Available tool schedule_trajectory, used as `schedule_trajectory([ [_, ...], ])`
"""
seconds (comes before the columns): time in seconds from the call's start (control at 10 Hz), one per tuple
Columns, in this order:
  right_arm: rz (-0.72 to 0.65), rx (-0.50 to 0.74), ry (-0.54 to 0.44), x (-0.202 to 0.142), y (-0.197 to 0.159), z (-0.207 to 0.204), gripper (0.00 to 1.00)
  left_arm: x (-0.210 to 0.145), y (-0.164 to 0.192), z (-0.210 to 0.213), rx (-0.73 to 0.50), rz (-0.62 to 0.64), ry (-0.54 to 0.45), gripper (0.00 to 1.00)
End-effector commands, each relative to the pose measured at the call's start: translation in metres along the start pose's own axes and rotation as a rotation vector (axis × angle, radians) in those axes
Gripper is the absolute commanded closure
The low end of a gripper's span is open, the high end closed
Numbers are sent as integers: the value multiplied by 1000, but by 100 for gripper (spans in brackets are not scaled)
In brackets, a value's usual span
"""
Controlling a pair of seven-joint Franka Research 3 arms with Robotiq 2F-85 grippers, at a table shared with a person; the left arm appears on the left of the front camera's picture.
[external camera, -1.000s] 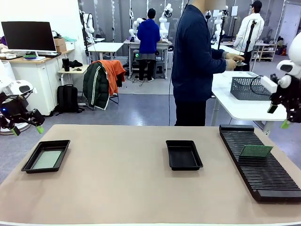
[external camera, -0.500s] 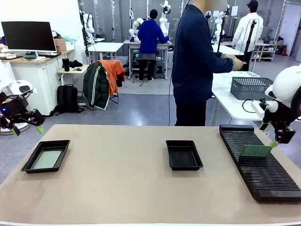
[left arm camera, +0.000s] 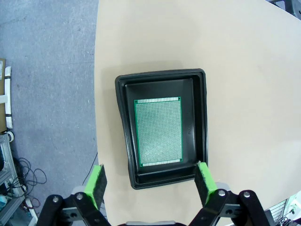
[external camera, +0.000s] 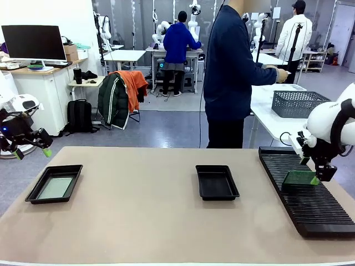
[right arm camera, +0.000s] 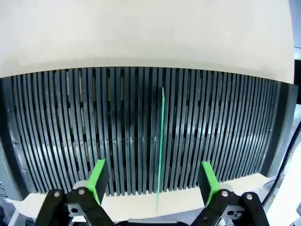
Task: Inspect and transfer BCBs to ESD trays.
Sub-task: Pick up the Blank PCB from the PCB Rack and place it in the right ESD tray.
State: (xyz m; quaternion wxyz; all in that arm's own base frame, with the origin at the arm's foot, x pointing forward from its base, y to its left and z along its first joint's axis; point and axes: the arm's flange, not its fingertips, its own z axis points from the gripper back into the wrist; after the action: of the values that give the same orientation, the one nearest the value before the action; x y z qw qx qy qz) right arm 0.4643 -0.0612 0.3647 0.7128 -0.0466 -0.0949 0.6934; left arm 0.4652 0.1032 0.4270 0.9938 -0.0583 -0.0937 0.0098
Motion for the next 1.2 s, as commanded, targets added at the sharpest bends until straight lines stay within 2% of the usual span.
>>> schedule_trajectory([
  [0.0, -10, -20, -23, -2, -6, -8, 0, 0, 1, -1, 0, 6, -5, 0],
  [0.8, -27, 5, -9, -2, -3, -8, 0, 0, 1, -1, 0, 6, -5, 0],
  [1.1, -24, -11, 13, -3, -4, -7, 17, 0, 1, -1, 0, 6, -5, 0],
])
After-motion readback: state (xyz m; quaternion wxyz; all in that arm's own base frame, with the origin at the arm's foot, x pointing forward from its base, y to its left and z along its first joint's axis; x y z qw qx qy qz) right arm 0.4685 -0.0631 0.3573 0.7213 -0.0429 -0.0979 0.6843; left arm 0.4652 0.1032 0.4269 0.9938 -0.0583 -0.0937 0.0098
